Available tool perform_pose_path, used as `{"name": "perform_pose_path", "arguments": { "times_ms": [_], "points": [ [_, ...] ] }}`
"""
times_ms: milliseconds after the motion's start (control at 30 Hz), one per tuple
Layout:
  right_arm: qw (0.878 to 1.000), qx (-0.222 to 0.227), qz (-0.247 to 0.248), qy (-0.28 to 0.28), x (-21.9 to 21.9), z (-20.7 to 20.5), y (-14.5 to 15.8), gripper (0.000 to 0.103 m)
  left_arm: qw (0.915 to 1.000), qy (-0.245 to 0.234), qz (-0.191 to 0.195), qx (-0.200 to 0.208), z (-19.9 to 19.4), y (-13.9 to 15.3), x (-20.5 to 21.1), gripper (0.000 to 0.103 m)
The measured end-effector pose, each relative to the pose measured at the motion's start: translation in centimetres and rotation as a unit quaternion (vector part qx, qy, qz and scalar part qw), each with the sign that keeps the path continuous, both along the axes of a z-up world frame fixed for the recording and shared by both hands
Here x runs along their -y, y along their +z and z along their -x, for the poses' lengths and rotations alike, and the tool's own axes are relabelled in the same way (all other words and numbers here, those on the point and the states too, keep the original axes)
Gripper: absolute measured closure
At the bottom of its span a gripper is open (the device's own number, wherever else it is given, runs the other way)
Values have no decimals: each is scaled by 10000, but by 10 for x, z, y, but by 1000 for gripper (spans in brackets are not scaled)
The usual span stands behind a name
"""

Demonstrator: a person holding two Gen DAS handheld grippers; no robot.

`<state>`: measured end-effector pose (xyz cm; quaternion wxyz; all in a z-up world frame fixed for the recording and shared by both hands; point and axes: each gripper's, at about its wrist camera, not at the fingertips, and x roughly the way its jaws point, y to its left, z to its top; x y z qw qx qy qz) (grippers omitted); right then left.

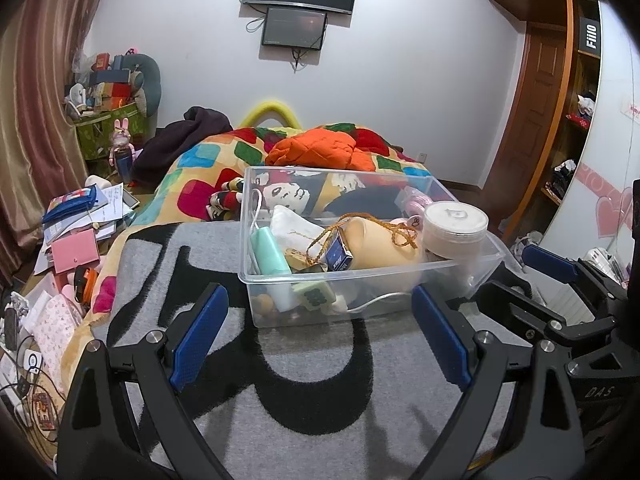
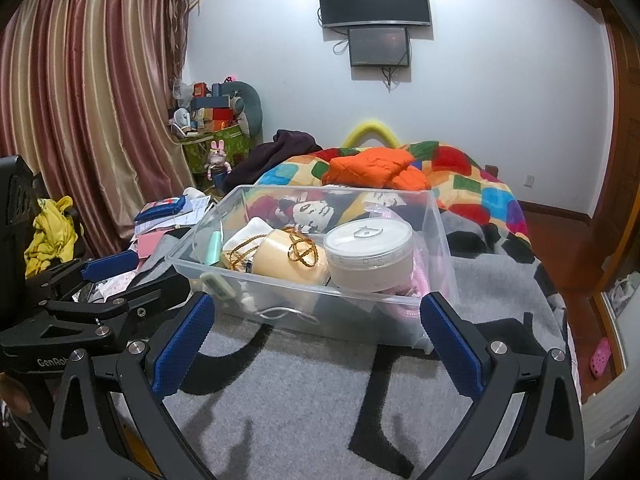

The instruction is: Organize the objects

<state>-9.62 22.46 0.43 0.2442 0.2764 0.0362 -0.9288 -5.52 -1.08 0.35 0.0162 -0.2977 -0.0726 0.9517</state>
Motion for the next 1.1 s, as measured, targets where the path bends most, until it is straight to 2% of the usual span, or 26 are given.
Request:
{"name": "perform_pose_path", "arguments": {
  "times_ms": [1100],
  "points": [
    [9999,-15,136,18,-3,-3,5,1,10000,-11,17,-1,-2,-2,-2,9]
  ]
}}
